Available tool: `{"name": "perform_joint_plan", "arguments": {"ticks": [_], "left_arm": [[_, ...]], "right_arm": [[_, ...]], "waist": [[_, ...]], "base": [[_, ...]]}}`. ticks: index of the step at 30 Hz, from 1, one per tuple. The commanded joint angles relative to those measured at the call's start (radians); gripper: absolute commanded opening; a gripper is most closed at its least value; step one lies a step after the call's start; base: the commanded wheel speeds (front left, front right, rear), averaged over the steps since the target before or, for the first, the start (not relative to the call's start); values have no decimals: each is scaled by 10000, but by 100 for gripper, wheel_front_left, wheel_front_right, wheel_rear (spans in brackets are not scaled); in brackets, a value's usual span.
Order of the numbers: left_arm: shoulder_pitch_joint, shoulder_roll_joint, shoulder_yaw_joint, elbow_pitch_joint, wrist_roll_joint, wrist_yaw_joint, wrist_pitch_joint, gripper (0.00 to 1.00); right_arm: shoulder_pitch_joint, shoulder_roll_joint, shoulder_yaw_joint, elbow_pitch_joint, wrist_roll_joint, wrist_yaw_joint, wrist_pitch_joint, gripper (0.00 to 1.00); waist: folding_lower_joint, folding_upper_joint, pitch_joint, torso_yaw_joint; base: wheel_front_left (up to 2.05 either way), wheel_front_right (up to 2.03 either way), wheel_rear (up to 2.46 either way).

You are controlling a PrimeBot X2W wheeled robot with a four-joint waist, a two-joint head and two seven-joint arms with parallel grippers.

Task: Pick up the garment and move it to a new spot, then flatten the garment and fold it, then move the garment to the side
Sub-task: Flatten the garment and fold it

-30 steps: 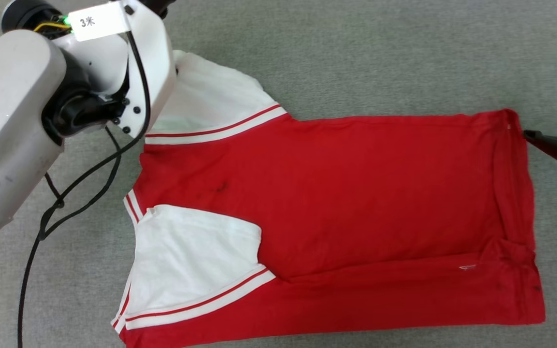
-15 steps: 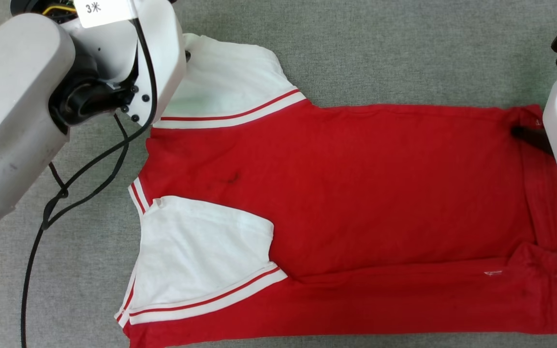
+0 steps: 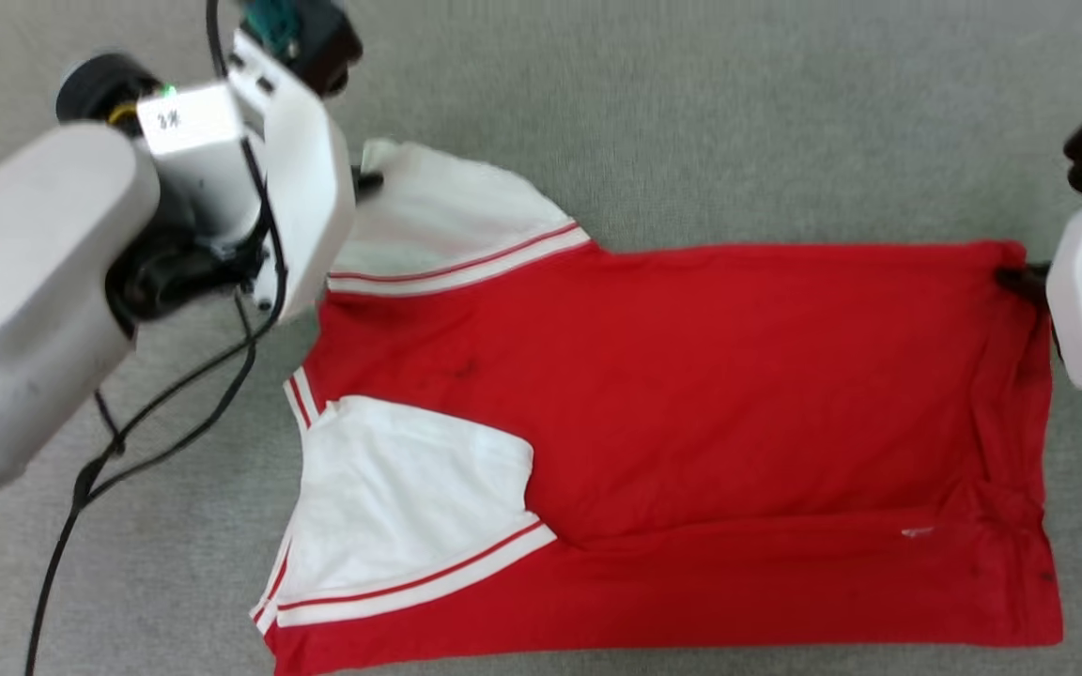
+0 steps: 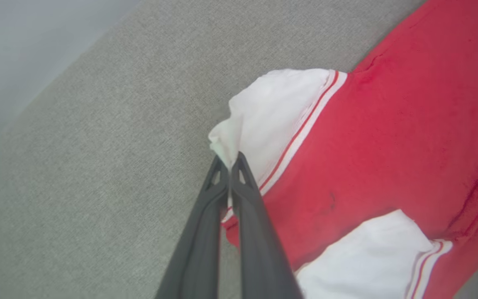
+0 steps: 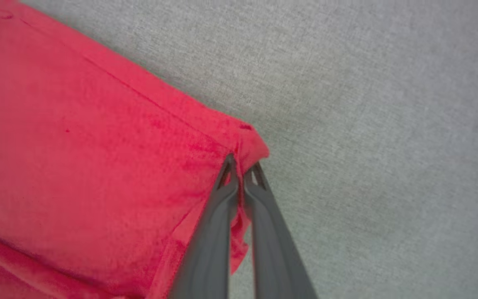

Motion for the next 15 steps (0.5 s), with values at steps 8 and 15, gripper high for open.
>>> {"name": "perform_joint_plan", "arguments": {"ticks": [8, 15], "left_arm": [[1547, 1069, -454, -1156, -279, 5, -863, 0], [3115, 1928, -699, -2382, -466, 463, -1380, 0]], "right_arm": [[1701, -634, 80, -427, 302, -7, -1305, 0], [3256, -909, 73, -996, 561, -7, -1999, 0]], "waist": [[0, -1, -1770, 206], [0, -1, -2638, 244]], "base": [[0, 0, 0], [0, 0, 0]]}}
